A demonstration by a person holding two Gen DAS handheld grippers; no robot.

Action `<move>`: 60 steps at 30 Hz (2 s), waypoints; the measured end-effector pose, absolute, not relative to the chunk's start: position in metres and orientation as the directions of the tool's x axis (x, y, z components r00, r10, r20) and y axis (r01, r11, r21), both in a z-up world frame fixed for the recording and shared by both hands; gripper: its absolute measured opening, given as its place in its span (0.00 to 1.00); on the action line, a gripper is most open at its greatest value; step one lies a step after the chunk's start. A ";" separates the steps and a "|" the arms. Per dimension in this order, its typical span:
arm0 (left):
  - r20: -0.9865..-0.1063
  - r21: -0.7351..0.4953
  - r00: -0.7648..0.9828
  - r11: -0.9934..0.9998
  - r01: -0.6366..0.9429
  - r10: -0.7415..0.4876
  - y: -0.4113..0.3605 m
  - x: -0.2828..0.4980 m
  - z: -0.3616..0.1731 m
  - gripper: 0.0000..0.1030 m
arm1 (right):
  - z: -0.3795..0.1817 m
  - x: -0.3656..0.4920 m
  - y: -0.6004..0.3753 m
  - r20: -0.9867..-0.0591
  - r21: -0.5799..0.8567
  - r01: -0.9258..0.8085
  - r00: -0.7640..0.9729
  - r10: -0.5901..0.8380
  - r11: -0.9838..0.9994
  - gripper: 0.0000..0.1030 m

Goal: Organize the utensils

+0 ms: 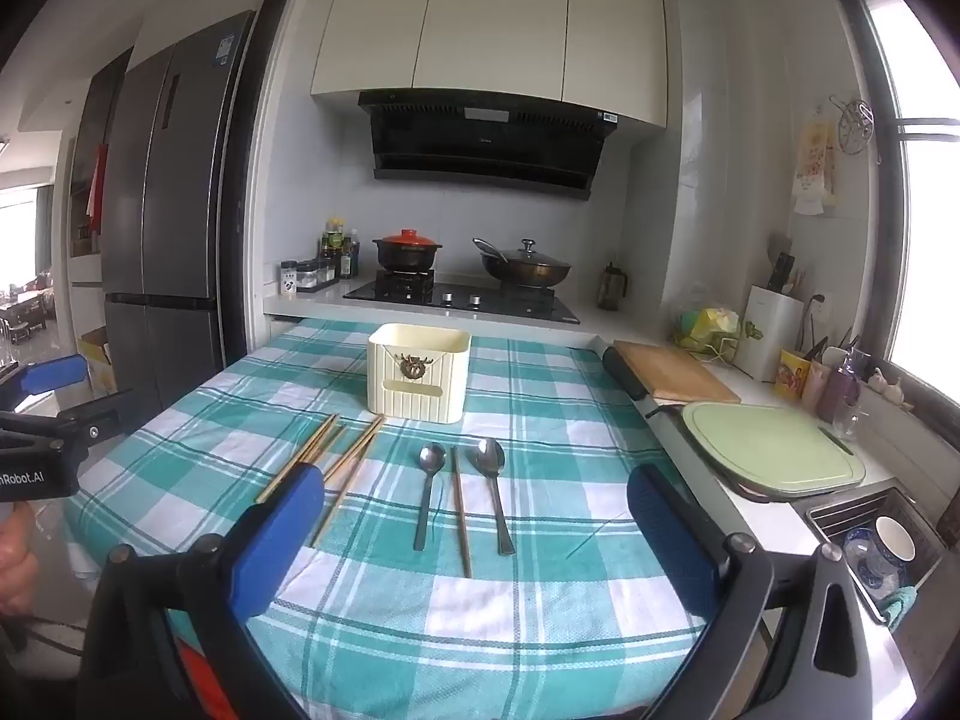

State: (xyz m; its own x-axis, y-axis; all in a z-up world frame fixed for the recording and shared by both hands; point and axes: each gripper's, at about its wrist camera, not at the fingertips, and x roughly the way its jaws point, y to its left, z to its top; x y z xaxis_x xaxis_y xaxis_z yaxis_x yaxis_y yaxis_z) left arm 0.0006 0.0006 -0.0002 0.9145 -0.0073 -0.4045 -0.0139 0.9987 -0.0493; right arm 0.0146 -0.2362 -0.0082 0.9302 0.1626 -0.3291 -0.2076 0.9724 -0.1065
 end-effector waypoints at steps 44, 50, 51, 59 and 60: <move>-0.396 -0.058 0.918 0.998 -0.027 0.002 0.000 0.005 -0.001 1.00 | -0.007 0.013 -0.234 -0.310 -0.085 -0.227 0.931 0.191 0.970 1.00; -0.392 -0.059 0.920 0.998 -0.029 0.004 0.001 0.007 -0.001 1.00 | -0.006 0.013 -0.234 -0.305 -0.087 -0.227 0.933 0.191 0.970 1.00; -0.392 -0.060 0.920 0.998 -0.030 0.004 0.001 0.007 -0.001 1.00 | -0.005 0.014 -0.233 -0.305 -0.088 -0.227 0.933 0.191 0.970 1.00; -0.391 -0.060 0.921 0.998 -0.029 0.003 0.001 0.007 -0.001 1.00 | -0.006 0.014 -0.232 -0.309 -0.087 -0.230 0.931 0.194 0.969 1.00; -0.390 -0.060 0.921 0.998 -0.029 0.003 0.001 0.008 -0.001 1.00 | -0.007 0.014 -0.233 -0.308 -0.087 -0.230 0.932 0.193 0.969 1.00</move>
State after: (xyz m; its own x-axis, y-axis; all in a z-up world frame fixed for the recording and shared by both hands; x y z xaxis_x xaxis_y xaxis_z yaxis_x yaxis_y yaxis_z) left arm 0.0076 0.0007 -0.0007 0.9206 0.0034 -0.3904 -0.0291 0.9978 -0.0600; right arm 0.0138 -0.2330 -0.0067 0.9317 0.1931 -0.3077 -0.2297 0.9693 -0.0873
